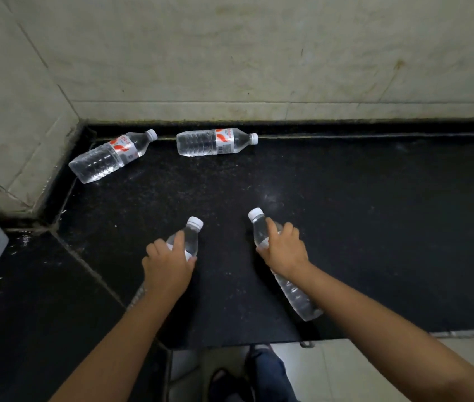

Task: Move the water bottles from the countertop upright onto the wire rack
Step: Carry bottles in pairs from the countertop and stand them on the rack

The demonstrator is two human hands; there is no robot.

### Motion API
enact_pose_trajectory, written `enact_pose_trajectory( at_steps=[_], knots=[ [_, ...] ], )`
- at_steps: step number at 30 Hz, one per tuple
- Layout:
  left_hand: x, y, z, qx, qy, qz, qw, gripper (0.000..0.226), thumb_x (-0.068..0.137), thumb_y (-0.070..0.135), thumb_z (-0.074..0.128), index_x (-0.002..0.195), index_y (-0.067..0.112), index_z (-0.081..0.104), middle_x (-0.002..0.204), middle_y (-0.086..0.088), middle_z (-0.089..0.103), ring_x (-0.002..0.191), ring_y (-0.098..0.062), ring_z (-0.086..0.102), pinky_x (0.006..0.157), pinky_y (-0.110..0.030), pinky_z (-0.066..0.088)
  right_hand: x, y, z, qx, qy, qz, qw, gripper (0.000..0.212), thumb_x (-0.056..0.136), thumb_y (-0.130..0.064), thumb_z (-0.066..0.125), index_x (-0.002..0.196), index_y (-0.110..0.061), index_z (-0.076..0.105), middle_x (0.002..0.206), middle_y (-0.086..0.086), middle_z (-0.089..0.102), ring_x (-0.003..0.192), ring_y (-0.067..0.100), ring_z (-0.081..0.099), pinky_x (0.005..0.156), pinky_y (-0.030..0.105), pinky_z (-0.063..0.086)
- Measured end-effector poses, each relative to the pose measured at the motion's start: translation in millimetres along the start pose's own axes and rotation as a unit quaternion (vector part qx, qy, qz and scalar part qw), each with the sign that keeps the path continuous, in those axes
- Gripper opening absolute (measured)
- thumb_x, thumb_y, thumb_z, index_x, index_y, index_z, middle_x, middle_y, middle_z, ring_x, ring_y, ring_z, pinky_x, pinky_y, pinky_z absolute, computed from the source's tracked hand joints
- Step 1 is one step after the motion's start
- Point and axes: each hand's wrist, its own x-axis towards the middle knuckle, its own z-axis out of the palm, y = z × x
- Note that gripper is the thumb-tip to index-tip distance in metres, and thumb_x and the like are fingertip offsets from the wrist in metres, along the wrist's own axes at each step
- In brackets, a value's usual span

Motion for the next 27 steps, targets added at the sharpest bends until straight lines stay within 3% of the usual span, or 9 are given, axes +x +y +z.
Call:
enact_pose_trajectory(
  at_steps=[4,7,10,12,19,27],
  knots=[
    [-13,45,-29,-0.086,0.018,0.079,0.993,0.061,0.082,0.025,0.062,0.131,0.001,0.034,0.115,-0.032,0.043,0.105,-0.044,0.04,0.085,-0.053,0.038,-35,37,-31,0.095,0.082,0.026,0.992,0.071,0.088,-0.034,0.052,0.142,-0.009,0.012,0.126,0.025,0.033,0.113,0.04,0.036,0.089,0.044,0.041],
    [-26,111,-55,-0.126,0.07,0.195,0.97,0.061,0.081,0.021,0.064,0.127,-0.005,0.032,0.112,-0.038,0.043,0.102,-0.049,0.042,0.083,-0.057,0.04,-66,77,-62,0.134,0.164,0.042,0.976,0.072,0.088,-0.034,0.053,0.141,-0.006,0.013,0.124,0.024,0.033,0.112,0.036,0.035,0.09,0.039,0.039],
    [-50,193,-78,-0.154,0.12,0.311,0.93,0.058,0.079,0.021,0.066,0.116,0.017,0.02,0.105,-0.038,0.047,0.094,-0.049,0.047,0.077,-0.054,0.043,-104,134,-101,0.174,0.22,0.064,0.958,0.073,0.087,-0.033,0.054,0.141,-0.007,0.012,0.125,0.021,0.033,0.115,0.034,0.036,0.094,0.037,0.036],
    [-71,252,-88,-0.186,0.136,0.354,0.906,0.056,0.079,0.022,0.066,0.11,0.022,0.019,0.105,-0.037,0.048,0.094,-0.049,0.047,0.077,-0.053,0.043,-134,179,-126,0.177,0.25,0.081,0.948,0.074,0.087,-0.032,0.055,0.141,-0.006,0.011,0.127,0.021,0.032,0.116,0.034,0.036,0.096,0.038,0.035],
    [-179,466,-101,-0.332,0.128,0.381,0.853,0.055,0.082,0.025,0.062,0.107,0.031,0.013,0.117,-0.035,0.041,0.105,-0.043,0.039,0.088,-0.05,0.034,-252,346,-209,0.072,0.348,0.1,0.929,0.069,0.084,-0.027,0.06,0.133,0.006,0.026,0.121,0.029,0.039,0.111,0.039,0.038,0.088,0.036,0.032],
    [-270,645,-137,-0.413,0.166,0.459,0.768,0.054,0.081,0.025,0.063,0.107,0.03,0.016,0.112,-0.037,0.043,0.1,-0.048,0.041,0.087,-0.053,0.034,-349,497,-296,0.023,0.474,0.155,0.866,0.073,0.077,-0.034,0.055,0.134,0.002,0.029,0.114,0.032,0.042,0.107,0.044,0.041,0.091,0.045,0.037]
  ],
)
